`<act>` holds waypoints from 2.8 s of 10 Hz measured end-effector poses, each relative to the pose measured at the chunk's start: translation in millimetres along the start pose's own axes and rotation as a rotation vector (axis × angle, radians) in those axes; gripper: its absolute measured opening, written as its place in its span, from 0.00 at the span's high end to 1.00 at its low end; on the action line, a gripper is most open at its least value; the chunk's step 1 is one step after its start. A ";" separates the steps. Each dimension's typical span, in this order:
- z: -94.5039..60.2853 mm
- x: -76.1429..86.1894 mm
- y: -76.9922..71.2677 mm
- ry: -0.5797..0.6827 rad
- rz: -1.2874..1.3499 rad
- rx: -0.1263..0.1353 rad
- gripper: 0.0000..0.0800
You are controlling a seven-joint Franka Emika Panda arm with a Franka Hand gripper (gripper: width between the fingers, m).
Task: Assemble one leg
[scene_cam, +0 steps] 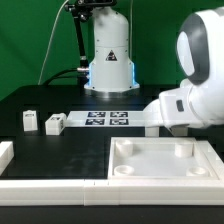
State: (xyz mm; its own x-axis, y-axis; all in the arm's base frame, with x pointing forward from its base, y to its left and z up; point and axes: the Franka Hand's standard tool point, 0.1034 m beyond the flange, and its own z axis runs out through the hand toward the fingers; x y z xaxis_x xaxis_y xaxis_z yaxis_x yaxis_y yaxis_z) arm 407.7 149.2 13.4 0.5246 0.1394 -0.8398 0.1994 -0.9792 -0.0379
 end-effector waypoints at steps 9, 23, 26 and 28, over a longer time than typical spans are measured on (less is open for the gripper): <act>17.8 0.7 -2.2 0.011 -0.007 -0.005 0.42; -35.0 -44.1 6.5 -0.013 0.001 0.008 0.64; -42.6 -29.2 5.0 0.178 0.006 0.013 0.64; -40.5 -35.1 9.9 0.309 -0.010 0.007 0.64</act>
Offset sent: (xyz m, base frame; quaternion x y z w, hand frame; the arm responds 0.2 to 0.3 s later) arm -0.0062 -0.0040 -0.0006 -0.0002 0.0120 -0.0043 0.9999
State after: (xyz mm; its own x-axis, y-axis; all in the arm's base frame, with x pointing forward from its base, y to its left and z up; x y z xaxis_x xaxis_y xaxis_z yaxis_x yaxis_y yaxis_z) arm 424.7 140.6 64.4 0.7500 0.1864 -0.6347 0.2009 -0.9783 -0.0498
